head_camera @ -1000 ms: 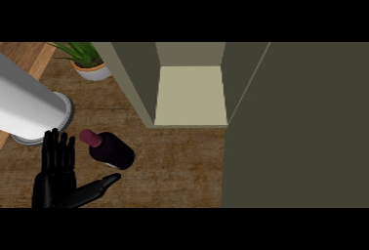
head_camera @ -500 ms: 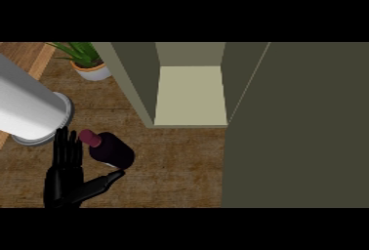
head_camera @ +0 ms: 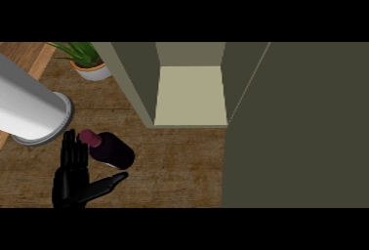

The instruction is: Pick up the wine, place it into the cabinet and close the cabinet

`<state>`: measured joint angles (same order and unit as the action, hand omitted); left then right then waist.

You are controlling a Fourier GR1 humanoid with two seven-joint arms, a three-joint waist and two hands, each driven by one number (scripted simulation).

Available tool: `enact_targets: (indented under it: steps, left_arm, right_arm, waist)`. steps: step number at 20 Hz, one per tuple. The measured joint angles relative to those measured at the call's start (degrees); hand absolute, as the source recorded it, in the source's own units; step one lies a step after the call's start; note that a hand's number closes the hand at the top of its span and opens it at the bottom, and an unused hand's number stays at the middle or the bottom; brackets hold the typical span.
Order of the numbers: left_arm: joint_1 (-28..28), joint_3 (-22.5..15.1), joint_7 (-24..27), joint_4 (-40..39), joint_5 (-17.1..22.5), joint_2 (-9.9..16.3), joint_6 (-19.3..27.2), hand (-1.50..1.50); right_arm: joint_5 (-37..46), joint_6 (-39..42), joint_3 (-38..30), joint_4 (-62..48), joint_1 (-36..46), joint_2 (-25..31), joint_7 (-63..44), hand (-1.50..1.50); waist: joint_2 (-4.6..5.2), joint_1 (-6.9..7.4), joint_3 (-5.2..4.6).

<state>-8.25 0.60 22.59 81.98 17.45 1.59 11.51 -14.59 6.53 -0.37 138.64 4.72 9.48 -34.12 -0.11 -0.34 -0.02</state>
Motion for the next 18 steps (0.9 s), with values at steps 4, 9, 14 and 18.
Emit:
enact_targets:
  steps: [4, 9, 14, 18]
  left_arm:
    - [3.1, 1.2, 2.6, -5.9, 0.1, -0.6, -0.7, -1.5]
    - [4.7, 2.6, 5.0, -10.6, 0.5, -0.5, -2.0, -1.5]
    - [5.8, 2.8, 6.7, -13.9, 1.2, -0.8, -3.2, -1.5]
    - [8.3, 3.1, 9.1, -18.6, 2.1, -1.0, -3.9, -1.5]
  right_arm:
    - [0.1, 1.1, 0.2, -0.1, -1.5, -0.5, 1.4, -1.5]
    - [0.3, -0.5, 0.8, 0.1, 1.1, -0.4, -1.2, -1.5]
    - [0.5, -0.9, 1.2, 0.4, 1.2, -0.5, -1.7, -1.5]
    - [0.9, -0.6, 2.1, 0.2, 0.8, -1.1, -0.7, -1.5]
  waist:
    - [0.03, -0.09, 0.0]
    - [0.02, -0.07, -0.01]
    - [-0.01, -0.12, -0.01]
    - [0.02, -0.11, 0.0]
